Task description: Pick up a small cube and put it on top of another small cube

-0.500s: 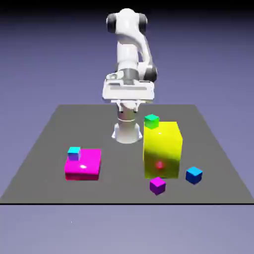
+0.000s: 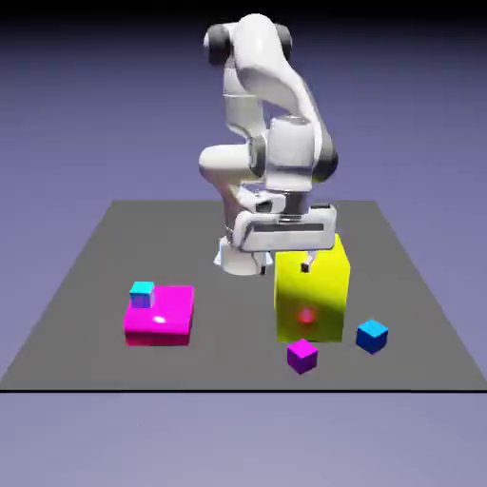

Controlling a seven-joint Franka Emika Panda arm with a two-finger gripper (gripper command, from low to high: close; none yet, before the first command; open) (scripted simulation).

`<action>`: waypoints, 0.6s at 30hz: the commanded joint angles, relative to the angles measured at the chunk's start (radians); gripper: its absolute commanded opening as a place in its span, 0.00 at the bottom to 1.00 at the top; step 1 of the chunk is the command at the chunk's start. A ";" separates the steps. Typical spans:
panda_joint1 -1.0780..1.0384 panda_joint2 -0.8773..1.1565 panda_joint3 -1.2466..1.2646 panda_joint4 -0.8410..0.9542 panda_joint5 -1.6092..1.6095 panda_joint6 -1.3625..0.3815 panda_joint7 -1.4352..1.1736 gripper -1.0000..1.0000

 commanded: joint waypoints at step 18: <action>0.054 0.652 0.138 0.640 -0.165 -0.751 0.007 0.50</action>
